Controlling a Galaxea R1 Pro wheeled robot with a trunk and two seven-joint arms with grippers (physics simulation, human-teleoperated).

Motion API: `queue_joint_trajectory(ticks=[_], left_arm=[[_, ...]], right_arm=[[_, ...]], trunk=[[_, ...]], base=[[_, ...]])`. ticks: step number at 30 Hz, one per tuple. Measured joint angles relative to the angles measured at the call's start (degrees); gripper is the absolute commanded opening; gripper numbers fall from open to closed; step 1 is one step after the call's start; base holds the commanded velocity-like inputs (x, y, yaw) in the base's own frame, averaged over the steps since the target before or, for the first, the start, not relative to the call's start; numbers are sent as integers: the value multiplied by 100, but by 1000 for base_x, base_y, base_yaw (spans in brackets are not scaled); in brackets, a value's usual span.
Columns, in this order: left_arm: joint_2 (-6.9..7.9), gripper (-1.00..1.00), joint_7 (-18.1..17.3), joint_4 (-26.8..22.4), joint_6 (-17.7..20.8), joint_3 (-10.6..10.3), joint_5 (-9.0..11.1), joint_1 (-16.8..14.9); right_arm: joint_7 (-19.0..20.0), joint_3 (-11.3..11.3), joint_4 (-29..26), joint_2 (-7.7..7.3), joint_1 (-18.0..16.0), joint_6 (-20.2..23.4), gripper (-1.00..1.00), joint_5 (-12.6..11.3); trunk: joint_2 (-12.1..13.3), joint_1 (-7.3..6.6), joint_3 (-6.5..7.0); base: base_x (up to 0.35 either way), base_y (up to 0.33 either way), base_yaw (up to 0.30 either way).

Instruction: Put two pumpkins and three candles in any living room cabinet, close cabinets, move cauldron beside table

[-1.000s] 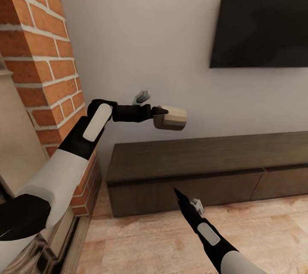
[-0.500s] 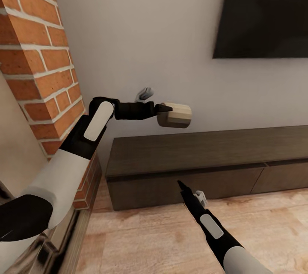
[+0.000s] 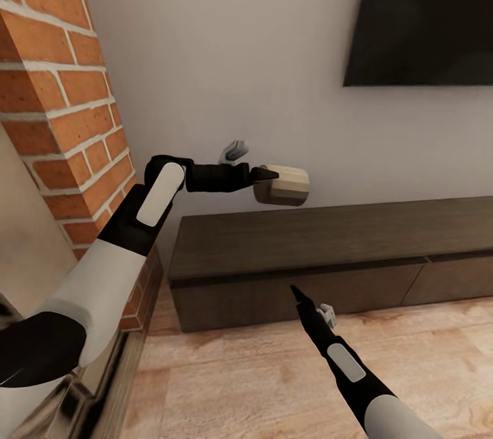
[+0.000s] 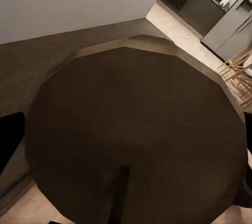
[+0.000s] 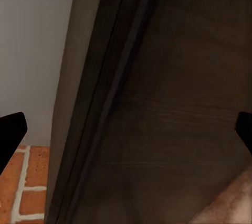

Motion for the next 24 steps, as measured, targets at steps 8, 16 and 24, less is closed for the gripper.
queue_joint_trajectory(ticks=[8,16,24], left_arm=[[-1,-100,0,0,-8,0,-3,0],[-17,-100,15,0,-9,-6,-34,0],[-78,-100,10,-5,-9,-1,-72,0]], right_arm=[[71,0,19,1,0,-167,100,35],[78,0,24,3,1,-187,100,32],[-206,-10,25,0,1,-358,100,8]], trunk=[[0,0,0],[0,0,0],[0,0,0]], base=[[0,0,0],[0,0,0],[0,0,0]])
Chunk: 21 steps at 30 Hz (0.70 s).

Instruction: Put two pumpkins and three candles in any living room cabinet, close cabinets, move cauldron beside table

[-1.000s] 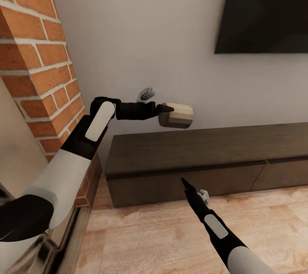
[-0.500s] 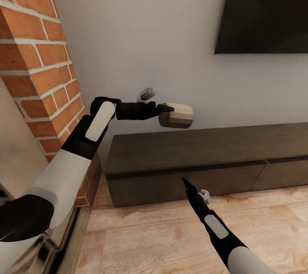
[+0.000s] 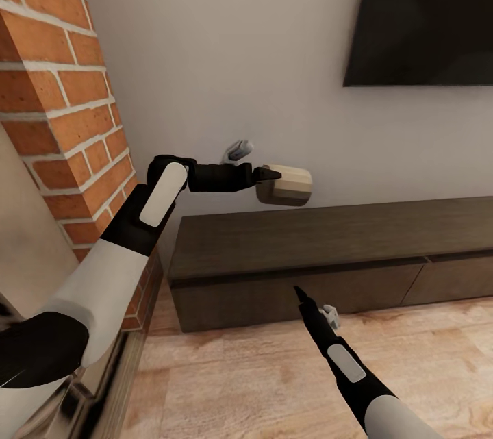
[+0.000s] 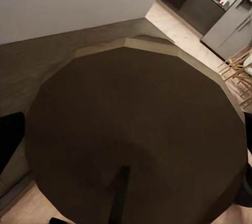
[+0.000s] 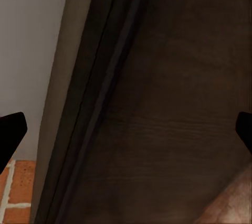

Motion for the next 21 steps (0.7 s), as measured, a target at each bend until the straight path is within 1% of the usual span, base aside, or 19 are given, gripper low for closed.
queue_joint_trajectory(ticks=[1,3,5,12,17,19,21], left_arm=[[-1,-100,-1,0,2,-1,16,0],[3,-100,0,0,-2,-1,-18,0],[3,-100,-2,0,1,0,15,0],[7,-100,-1,5,0,4,16,0],[4,-100,5,5,0,-5,-2,0],[4,-100,2,5,-1,-5,-10,0],[6,-100,0,5,-1,-4,-9,0]], right_arm=[[-12,-2,-1,-2,0,-37,100,0],[-21,-4,-2,-16,0,-74,100,-22],[-26,-5,-9,-19,0,-67,100,-30],[-80,-34,-74,-5,0,-55,100,-38],[-26,-53,-80,-38,0,-49,100,-53],[43,-105,-81,-53,0,-42,100,-132],[159,-188,-55,-69,-1,-8,100,-307]], trunk=[[-1,3,-22],[-3,8,-66],[-4,8,-66],[-4,8,-67],[-4,5,-66],[-4,5,-66],[-4,7,-66]], base=[[0,0,0],[0,0,0],[0,0,0],[4,0,0],[191,0,0],[177,0,0],[91,0,0]])
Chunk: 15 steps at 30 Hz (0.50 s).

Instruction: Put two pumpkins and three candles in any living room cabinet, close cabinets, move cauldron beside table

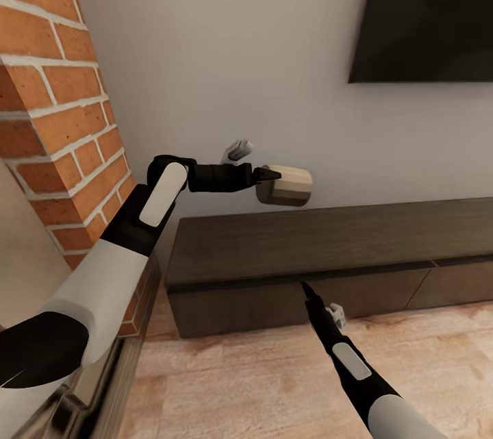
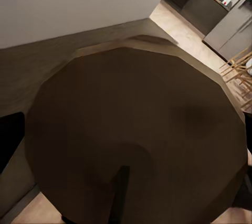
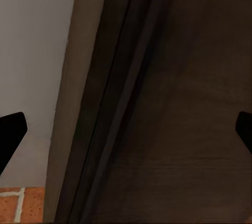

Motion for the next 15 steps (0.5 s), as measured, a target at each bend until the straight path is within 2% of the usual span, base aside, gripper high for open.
queue_joint_trajectory(ticks=[3,6,8,15], left_arm=[[1,-100,-5,0,-5,0,4,0],[-4,-100,-9,0,-6,-3,15,0],[-5,-100,-10,0,-5,-4,16,0],[-7,-100,-18,0,-7,-21,14,0]], right_arm=[[174,-60,40,-60,0,179,100,-257],[242,-89,57,-148,-1,322,100,-365],[252,-98,61,-181,-1,357,100,-391],[276,-102,62,-216,-1,351,100,-405]], trunk=[[0,1,0],[0,1,0],[0,1,0],[-9,20,-155]], base=[[41,0,0],[13,0,0],[4,0,0],[0,0,0]])
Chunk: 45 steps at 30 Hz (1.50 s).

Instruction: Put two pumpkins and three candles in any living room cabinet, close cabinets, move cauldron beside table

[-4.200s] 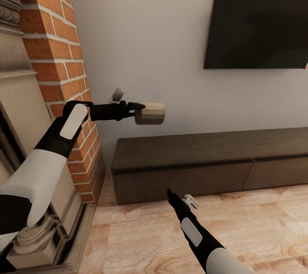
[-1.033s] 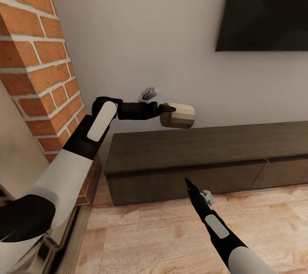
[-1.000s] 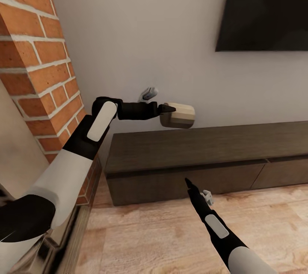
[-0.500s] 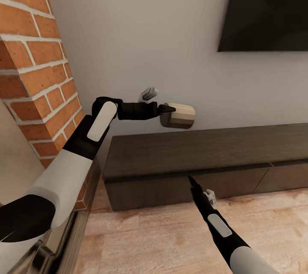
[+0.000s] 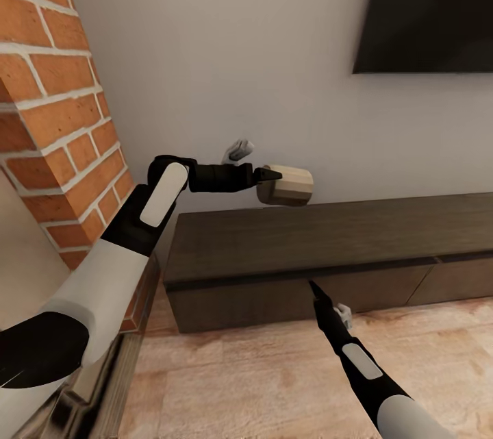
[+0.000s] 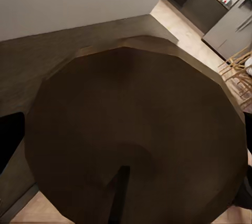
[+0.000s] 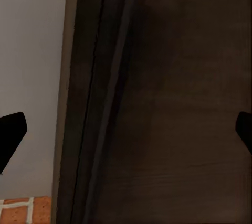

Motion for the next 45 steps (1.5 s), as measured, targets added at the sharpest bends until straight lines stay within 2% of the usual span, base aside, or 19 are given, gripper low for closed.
queue_joint_trajectory(ticks=[15,21,26,31,36,45], left_arm=[[0,-100,24,0,-1,-21,1,0],[-61,-100,25,-1,-1,-26,7,-1],[-83,-100,25,0,-2,-29,-10,0],[-79,-100,10,0,-2,-28,-9,-1],[-79,-100,-15,0,-2,-23,-7,-1],[-79,-100,25,-1,-1,-31,1,-1]], right_arm=[[-69,2,-6,2,0,-20,100,35],[-109,0,-3,-4,0,-18,100,17],[-316,-2,-5,-1,0,-28,100,22],[-401,2,-6,12,0,-25,100,35],[-771,31,-5,26,0,-25,100,51],[-837,49,-5,40,0,-21,100,65]], trunk=[[-2,1,-23],[-2,2,-23],[-8,15,-133],[-9,15,-134],[-9,15,-134],[-9,13,-133]], base=[[61,0,0],[29,0,0],[1,0,0],[0,0,0],[0,0,0],[63,0,0]])
